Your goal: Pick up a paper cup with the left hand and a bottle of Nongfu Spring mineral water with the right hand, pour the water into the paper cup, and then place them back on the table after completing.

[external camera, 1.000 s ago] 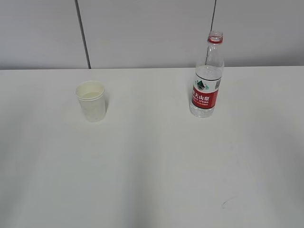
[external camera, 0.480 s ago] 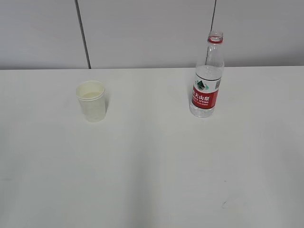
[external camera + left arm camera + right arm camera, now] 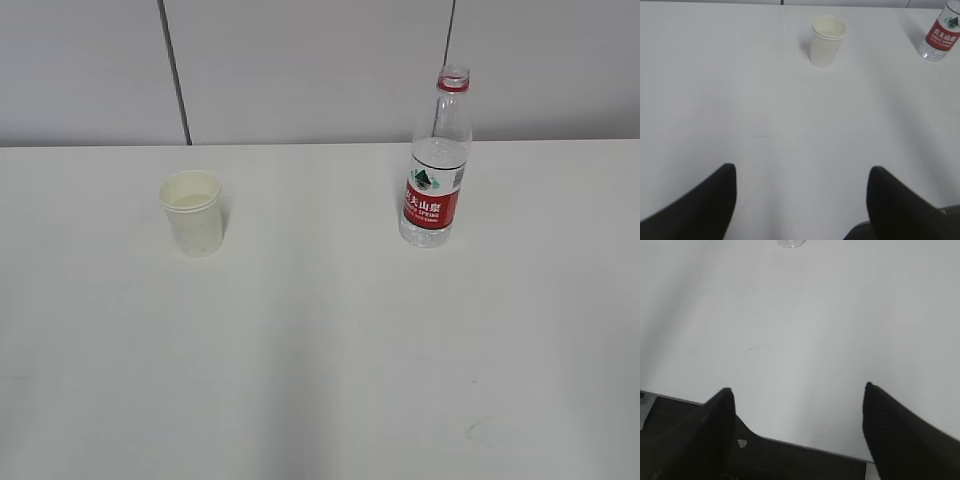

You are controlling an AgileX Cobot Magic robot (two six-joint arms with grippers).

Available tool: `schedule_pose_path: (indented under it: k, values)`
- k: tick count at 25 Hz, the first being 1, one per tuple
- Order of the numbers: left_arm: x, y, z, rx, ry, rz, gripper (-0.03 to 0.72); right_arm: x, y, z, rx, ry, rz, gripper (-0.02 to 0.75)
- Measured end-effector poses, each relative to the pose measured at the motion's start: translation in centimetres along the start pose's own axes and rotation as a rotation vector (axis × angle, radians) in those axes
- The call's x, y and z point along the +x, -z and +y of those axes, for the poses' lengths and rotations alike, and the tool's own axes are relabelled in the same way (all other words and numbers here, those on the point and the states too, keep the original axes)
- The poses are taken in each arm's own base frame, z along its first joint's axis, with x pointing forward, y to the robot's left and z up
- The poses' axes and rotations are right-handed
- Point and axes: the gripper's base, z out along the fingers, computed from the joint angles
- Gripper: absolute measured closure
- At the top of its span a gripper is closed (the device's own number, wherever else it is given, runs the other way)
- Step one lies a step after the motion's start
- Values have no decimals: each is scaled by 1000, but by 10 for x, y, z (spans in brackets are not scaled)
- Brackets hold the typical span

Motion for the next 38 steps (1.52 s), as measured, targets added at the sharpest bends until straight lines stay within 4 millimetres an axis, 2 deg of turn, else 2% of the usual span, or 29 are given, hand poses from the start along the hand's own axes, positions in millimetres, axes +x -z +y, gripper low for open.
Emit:
schedule_pose_path:
  k: [17,38]
  values:
    - [0,0,-1,15,-10,-4,189,15,10,2,6,13,-96,150]
    - [-1,0,3,-35,-48,-13,189,15,11,-2,45,29,-94,150]
